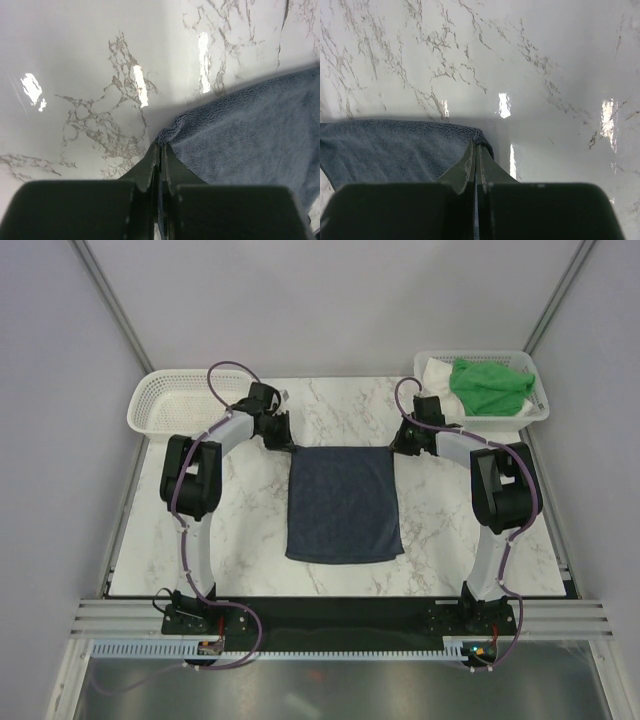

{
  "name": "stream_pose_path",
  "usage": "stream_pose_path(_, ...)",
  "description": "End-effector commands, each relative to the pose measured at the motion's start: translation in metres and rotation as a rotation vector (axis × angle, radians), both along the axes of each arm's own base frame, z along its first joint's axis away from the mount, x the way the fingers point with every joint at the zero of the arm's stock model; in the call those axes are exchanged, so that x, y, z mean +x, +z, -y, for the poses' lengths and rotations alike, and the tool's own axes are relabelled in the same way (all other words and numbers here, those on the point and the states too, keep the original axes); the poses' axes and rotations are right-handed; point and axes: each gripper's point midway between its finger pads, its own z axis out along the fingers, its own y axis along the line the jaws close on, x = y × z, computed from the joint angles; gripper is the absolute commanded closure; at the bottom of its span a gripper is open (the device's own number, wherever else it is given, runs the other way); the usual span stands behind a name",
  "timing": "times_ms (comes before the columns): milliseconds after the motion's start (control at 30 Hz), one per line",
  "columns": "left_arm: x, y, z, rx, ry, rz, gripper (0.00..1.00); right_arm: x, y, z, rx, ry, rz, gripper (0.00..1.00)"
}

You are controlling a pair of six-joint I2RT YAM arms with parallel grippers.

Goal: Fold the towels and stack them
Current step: Fold the towel

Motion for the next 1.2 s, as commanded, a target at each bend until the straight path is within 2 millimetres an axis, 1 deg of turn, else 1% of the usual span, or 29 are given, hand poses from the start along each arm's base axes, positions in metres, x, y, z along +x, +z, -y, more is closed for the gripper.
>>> stream_pose_path(0, 0.022, 0.018, 0.003, 0.002, -0.068, 0.105, 0.98, 0.018, 0.012, 0.001, -0.009, 0.016, 0.059, 1.00)
stream_pose_path(67, 0.023, 0.020, 0.003, 0.007, -0.076, 0.115, 0.98, 0.019, 0.011, 0.002, -0.006, 0.019, 0.056, 1.00)
stream_pose_path(167, 0.023, 0.024, 0.004, 0.004, -0.096, 0.130, 0.98, 0.022, 0.015, -0.003, 0.000, 0.053, 0.081, 1.00)
stream_pose_path(233, 0.023, 0.023, 0.003, 0.011, -0.093, 0.130, 0.90, 0.024, 0.019, -0.001, -0.007, 0.051, 0.095, 1.00)
stream_pose_path(300, 0.023, 0.020, 0.002, 0.006, -0.090, 0.117, 0.75, 0.025, 0.014, -0.001, -0.005, 0.049, 0.088, 1.00)
stream_pose_path(367, 0.022, 0.009, 0.002, 0.000, -0.088, 0.090, 0.68, 0.025, 0.005, -0.004, 0.007, 0.059, 0.066, 1.00)
stream_pose_path(433, 0.020, 0.005, 0.005, -0.023, -0.085, 0.067, 0.66, 0.024, 0.001, -0.008, 0.028, 0.076, 0.055, 1.00)
stream_pose_path(500, 0.018, 0.009, 0.009, -0.061, -0.086, 0.057, 0.65, 0.022, -0.003, -0.009, 0.029, 0.081, 0.047, 0.99)
stream_pose_path(533, 0.017, 0.012, 0.009, -0.069, -0.083, 0.056, 0.63, 0.023, -0.002, -0.009, 0.028, 0.080, 0.052, 0.96)
stream_pose_path(567, 0.018, 0.013, 0.010, -0.071, -0.074, 0.058, 0.57, 0.022, -0.002, -0.008, 0.024, 0.080, 0.053, 0.94)
stream_pose_path(600, 0.019, 0.014, 0.009, -0.067, -0.064, 0.056, 0.55, 0.023, -0.002, -0.008, 0.022, 0.076, 0.053, 0.92)
stream_pose_path(633, 0.023, 0.017, 0.007, -0.065, -0.052, 0.063, 0.54, 0.023, -0.002, -0.007, 0.020, 0.074, 0.055, 0.91)
stream_pose_path(800, 0.028, 0.007, 0.000, -0.048, 0.007, 0.011, 0.54, 0.026, 0.000, -0.008, 0.021, 0.073, 0.061, 0.87)
stream_pose_path(933, 0.024, -0.002, 0.003, -0.063, 0.001, -0.023, 0.57, 0.028, -0.001, -0.006, 0.014, 0.068, 0.061, 0.86)
stream_pose_path(967, 0.023, -0.002, 0.003, -0.065, 0.001, -0.026, 0.60, 0.029, 0.001, -0.006, 0.015, 0.067, 0.064, 0.85)
stream_pose_path(1033, 0.023, -0.004, 0.002, -0.063, -0.001, -0.029, 0.68, 0.031, 0.001, -0.007, 0.011, 0.070, 0.066, 0.85)
stream_pose_path(1067, 0.023, -0.005, 0.003, -0.062, -0.005, -0.026, 0.77, 0.032, -0.001, -0.006, 0.005, 0.064, 0.064, 0.85)
stream_pose_path(1100, 0.022, -0.005, 0.003, -0.062, -0.007, -0.030, 0.81, 0.033, -0.001, -0.005, 0.002, 0.063, 0.065, 0.87)
stream_pose_path(1133, 0.023, -0.004, 0.003, -0.061, -0.011, -0.023, 0.94, 0.036, 0.001, -0.005, -0.002, 0.067, 0.072, 0.92)
stream_pose_path(1167, 0.022, -0.004, 0.003, -0.061, -0.013, -0.026, 0.98, 0.037, 0.002, -0.006, -0.004, 0.072, 0.074, 1.00)
